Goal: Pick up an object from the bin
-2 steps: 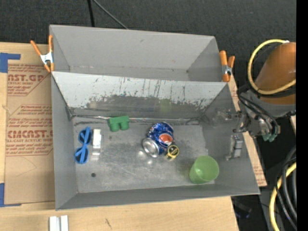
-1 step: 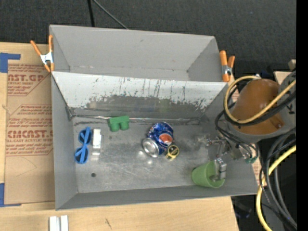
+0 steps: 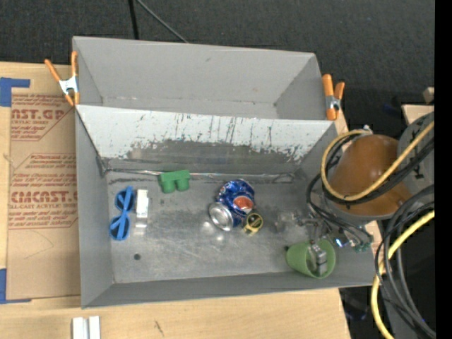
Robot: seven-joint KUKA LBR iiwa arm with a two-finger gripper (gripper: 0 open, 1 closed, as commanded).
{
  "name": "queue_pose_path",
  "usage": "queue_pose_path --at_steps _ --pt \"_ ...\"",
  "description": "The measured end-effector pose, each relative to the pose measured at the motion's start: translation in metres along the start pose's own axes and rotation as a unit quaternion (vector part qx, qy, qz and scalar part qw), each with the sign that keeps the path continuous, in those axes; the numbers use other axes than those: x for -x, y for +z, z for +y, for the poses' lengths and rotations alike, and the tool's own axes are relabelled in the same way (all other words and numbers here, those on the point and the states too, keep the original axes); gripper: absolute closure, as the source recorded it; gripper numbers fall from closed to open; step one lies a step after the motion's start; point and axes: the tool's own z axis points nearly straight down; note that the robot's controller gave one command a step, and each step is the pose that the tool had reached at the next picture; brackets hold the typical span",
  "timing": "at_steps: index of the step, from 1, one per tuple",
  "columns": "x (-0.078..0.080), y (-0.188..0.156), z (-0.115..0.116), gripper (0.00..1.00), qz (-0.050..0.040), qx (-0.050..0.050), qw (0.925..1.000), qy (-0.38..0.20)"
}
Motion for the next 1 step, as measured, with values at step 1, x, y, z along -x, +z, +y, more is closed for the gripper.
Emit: queue_pose_path --at_steps 1 --pt "-0.0026 0.0018 0.0016 1.00 0.0047 0.003 1.0000 0.000"
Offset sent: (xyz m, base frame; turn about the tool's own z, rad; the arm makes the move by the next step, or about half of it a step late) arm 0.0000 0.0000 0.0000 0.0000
